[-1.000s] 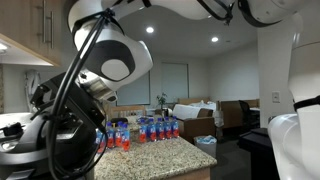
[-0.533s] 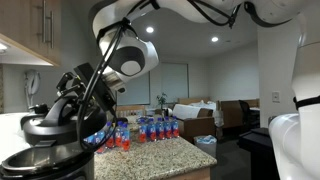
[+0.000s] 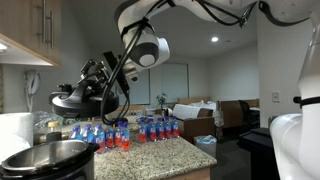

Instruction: Uncover the cooker and put the lid on the counter

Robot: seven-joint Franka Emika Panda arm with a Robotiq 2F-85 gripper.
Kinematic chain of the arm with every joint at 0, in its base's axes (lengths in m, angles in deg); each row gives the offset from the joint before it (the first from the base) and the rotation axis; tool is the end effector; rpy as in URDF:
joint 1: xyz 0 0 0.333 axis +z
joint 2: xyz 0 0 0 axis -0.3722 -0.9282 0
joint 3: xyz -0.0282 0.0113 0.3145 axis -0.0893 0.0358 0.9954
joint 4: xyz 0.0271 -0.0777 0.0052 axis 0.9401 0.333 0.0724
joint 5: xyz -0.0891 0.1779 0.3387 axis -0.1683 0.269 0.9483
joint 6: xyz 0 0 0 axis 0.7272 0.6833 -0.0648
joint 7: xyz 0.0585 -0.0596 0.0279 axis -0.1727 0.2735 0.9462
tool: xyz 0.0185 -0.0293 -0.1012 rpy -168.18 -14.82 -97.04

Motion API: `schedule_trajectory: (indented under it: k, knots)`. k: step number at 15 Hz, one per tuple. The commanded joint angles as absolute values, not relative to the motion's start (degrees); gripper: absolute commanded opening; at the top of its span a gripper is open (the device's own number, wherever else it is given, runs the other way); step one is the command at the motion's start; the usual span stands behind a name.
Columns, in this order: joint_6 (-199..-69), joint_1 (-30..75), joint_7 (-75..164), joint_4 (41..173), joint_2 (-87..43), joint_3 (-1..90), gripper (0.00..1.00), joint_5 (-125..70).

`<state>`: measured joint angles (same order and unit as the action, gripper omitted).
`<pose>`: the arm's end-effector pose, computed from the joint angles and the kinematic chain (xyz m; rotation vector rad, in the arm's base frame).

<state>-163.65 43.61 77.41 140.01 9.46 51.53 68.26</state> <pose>0.4810 0.1608 0.5544 -1.9255 0.4999 -0.7993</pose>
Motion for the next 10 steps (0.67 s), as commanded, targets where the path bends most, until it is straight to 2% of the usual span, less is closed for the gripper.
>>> schedule_trajectory:
  k: [1,10]
  knots:
    - [-163.63,43.44,77.41,140.01,9.52,50.76,0.07,68.20]
    - [-162.92,42.42,74.91,140.86,8.50,49.10,0.06,66.52]
